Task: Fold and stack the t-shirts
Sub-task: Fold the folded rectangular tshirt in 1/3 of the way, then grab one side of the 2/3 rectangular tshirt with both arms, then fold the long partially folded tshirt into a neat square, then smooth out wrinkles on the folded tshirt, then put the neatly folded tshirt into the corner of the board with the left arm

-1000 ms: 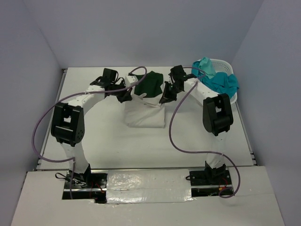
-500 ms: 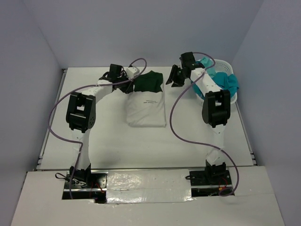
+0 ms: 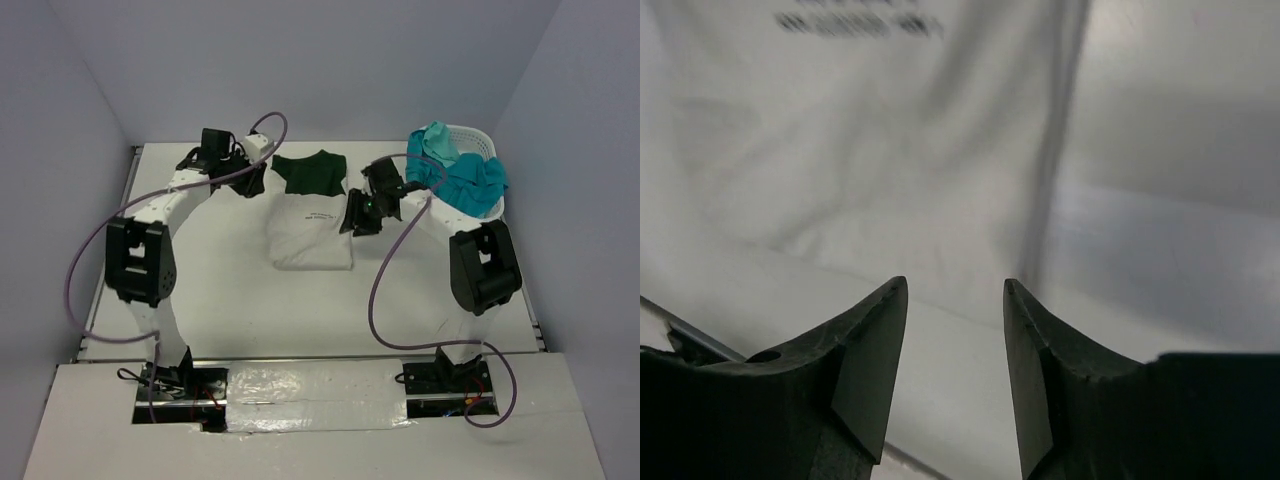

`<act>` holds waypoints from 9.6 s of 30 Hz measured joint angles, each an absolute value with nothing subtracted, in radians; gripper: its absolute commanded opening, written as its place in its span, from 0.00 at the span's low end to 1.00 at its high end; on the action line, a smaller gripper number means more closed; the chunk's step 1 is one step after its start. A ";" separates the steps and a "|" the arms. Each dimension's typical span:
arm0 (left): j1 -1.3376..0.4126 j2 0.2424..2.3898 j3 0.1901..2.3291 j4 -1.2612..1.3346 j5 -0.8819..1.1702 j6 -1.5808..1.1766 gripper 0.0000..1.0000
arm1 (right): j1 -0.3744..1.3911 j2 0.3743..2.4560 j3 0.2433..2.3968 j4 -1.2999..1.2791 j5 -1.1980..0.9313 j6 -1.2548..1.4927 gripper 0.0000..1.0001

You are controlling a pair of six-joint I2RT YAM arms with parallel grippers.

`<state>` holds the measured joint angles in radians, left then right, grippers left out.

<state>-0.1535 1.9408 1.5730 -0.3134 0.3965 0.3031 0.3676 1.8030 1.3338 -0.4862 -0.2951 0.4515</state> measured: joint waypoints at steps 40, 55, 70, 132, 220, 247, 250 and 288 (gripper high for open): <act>-0.282 1.729 1.020 -0.458 0.537 0.308 0.00 | 0.380 1.706 0.846 -0.264 -0.479 0.587 0.00; -0.298 1.439 0.969 -0.714 0.489 0.611 0.76 | 0.482 1.277 0.457 -0.285 -0.526 0.665 0.25; -0.823 1.241 0.613 -0.429 0.172 1.152 0.83 | 0.482 1.262 0.454 -0.317 -0.496 0.733 0.56; -0.246 1.593 1.334 -0.809 0.631 0.587 0.00 | 0.335 1.665 1.398 -0.780 -0.483 0.486 0.00; -0.484 1.704 1.021 -0.524 0.375 0.077 0.39 | 0.392 1.617 0.759 -0.204 -0.381 0.756 0.00; -0.306 1.714 1.065 -0.478 0.405 -0.284 0.99 | 0.373 1.600 0.933 -0.473 -0.212 0.621 0.46; -0.305 1.743 1.058 -0.464 0.433 -0.323 0.96 | 0.373 1.608 0.907 -0.460 -0.215 0.631 0.45; 0.151 2.182 1.684 -0.764 0.448 0.002 0.00 | 0.371 1.424 0.981 -0.619 -0.096 0.535 0.45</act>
<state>0.1509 2.1818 1.6840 -0.7635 0.4480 0.0017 0.3714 1.4239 0.9810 -0.6189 -0.0956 0.5350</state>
